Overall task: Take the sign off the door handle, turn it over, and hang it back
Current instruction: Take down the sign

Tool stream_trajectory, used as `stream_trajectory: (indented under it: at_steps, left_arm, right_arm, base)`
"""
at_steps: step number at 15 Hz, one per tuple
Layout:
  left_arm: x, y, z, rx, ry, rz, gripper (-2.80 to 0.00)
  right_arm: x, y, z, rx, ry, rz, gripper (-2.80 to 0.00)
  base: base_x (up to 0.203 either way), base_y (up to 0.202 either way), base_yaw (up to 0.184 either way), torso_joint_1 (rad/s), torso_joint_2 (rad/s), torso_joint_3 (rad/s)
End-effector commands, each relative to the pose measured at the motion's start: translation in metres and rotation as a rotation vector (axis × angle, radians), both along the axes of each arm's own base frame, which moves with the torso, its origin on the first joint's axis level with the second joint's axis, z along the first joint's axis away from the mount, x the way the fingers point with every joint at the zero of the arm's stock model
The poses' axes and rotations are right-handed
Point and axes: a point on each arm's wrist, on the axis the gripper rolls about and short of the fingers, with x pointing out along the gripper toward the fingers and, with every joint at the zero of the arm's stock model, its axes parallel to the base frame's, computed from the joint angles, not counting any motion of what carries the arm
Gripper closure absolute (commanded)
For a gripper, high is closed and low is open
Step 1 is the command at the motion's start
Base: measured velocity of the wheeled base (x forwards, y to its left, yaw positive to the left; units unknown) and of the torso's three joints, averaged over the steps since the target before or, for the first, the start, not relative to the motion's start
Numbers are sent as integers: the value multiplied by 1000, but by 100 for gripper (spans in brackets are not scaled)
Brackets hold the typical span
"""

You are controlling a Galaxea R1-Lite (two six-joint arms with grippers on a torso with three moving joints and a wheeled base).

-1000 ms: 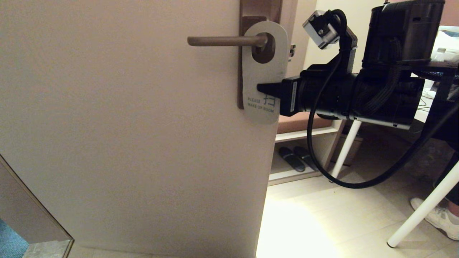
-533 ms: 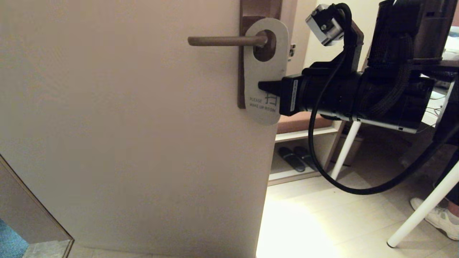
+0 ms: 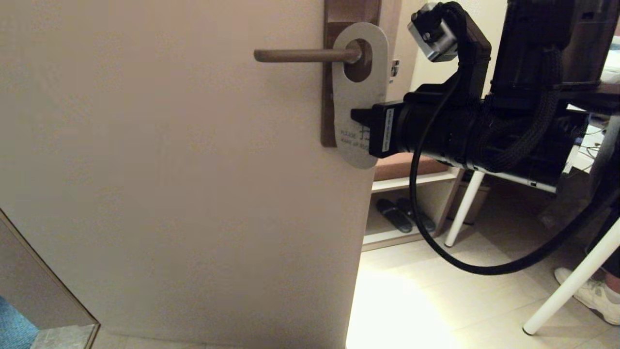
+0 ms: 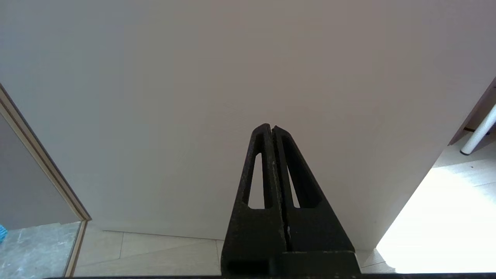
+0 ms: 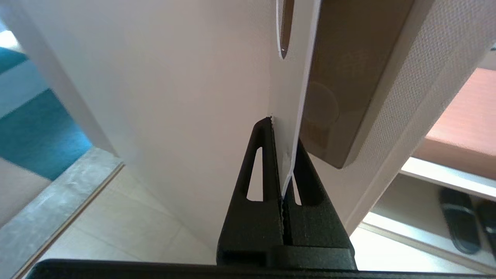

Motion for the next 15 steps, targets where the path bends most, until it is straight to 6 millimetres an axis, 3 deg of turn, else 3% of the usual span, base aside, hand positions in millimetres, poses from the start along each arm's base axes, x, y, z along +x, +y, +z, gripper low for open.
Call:
stream_trajectory:
  at_steps: [1,8,15]
  left_arm:
    - [0,0,0,1,0,0,0]
    - [0,0,0,-1,0,0,0]
    - [0,0,0,0,0,0,0]
  right_arm:
    - [0,6,-4,-9,7,-6,0]
    - [-3,22,-12,-40,10,-105,0]
    - [-8,40,-8,-30,-9,-132,0]
  base:
    - [0,0,0,0,0,0]
    - [0,0,0,0,0,0]
    - [0,0,0,0,0,0]
